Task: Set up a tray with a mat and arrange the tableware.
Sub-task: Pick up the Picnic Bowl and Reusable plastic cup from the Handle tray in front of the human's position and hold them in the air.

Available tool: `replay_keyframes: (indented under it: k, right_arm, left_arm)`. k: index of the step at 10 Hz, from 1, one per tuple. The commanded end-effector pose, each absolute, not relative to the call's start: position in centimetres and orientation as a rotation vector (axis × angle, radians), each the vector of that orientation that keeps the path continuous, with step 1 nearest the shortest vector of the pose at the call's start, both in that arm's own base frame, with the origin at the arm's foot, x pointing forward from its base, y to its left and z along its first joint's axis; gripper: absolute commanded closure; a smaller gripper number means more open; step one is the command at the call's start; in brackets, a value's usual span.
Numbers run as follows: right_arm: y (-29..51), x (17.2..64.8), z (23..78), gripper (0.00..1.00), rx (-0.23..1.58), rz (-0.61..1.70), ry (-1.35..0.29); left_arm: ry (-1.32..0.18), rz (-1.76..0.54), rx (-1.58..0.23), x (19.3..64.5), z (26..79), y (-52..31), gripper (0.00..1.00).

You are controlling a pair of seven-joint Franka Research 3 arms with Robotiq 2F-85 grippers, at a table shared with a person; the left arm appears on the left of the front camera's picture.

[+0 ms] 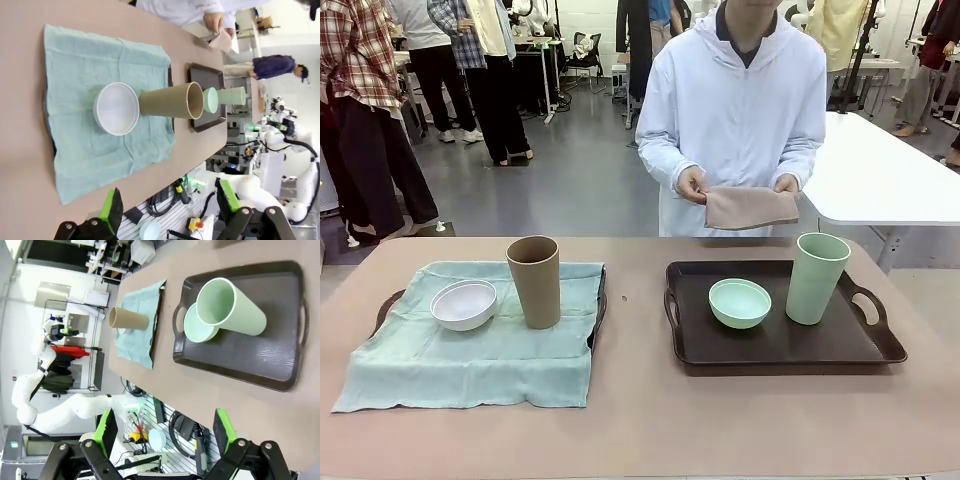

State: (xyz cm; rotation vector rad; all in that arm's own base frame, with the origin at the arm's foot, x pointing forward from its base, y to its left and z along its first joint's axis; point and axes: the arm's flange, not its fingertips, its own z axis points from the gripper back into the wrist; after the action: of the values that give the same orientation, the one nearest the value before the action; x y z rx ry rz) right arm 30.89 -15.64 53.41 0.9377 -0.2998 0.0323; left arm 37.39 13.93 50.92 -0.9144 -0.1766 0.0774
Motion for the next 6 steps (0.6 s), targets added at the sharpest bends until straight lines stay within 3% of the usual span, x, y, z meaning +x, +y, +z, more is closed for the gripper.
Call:
replay_keyframes:
  k: [1,6]
  right_arm:
    - [-15.72,30.76,53.72,0.00,0.931,0.038,-0.302]
    - [-15.72,30.76,53.72,0.00,0.931,0.038,-0.302]
  left_arm:
    - [-0.196,0.096,-0.899,37.71,51.27,13.95,0.00]
    - [-0.196,0.096,-0.899,37.71,51.27,13.95,0.00]
